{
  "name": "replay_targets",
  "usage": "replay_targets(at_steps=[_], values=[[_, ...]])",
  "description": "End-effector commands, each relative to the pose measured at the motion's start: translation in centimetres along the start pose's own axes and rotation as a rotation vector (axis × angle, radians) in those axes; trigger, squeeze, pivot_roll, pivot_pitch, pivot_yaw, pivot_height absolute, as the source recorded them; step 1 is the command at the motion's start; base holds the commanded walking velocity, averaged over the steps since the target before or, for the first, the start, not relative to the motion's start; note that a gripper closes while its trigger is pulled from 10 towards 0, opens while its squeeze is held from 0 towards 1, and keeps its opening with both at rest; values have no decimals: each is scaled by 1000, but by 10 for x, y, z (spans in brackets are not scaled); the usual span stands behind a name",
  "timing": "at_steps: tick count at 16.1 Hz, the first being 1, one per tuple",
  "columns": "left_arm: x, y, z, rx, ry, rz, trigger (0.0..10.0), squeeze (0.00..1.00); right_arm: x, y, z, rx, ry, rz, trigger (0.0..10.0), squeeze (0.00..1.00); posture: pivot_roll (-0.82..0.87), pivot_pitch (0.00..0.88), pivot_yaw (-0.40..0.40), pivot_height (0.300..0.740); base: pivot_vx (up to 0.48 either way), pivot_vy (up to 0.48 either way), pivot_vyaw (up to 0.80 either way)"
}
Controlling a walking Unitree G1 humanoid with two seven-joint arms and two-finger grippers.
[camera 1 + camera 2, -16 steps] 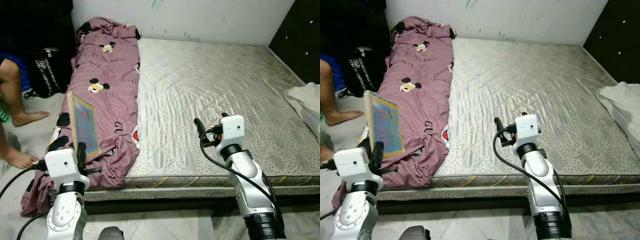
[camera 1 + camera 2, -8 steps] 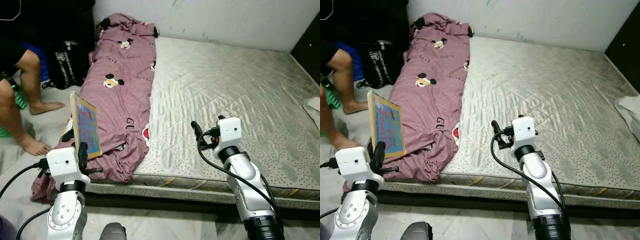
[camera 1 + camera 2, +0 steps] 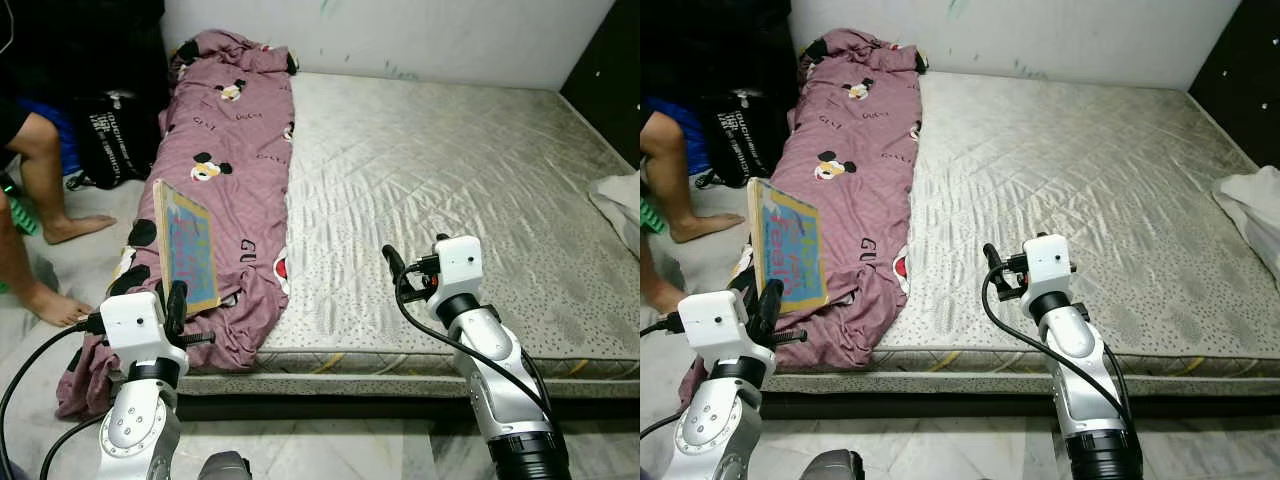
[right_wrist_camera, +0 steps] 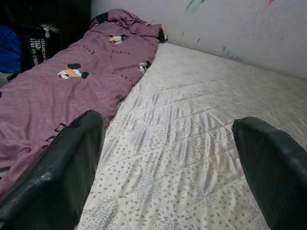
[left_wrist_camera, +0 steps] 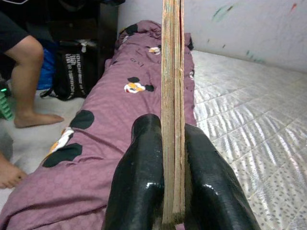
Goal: Clean up the room
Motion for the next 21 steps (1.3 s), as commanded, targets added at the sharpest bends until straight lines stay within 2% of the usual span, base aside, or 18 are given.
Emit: replay_targets(at_steps=[1,17,21], values=[[-1,15,-4,2,-25,-61,10000,0,-1,8,0,6,4,-24,10000,0,56,30,-79,740,0,0,0],[-1,13,-9,28,-55,-50,10000,0,0,6,-4,14,-3,-14,10000,0,46,43,-78,740,319,0,0],[-5,8,-8,18,-14,-29,10000,0,0,5,-4,15,-5,-11,10000,0,47,39,-76,740,0,0,0]])
Point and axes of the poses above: a point about 5 cm out from each wrist's last joint towards the gripper, its own x axis pointing back from the gripper into the wrist, its own y axis along the axis of the wrist's last joint, z = x × y, the point moved 4 cm from there along -x, pointing out of the wrist towards the gripper, and after that the axes turned 2 degrees about x, right-handed, at the moved point
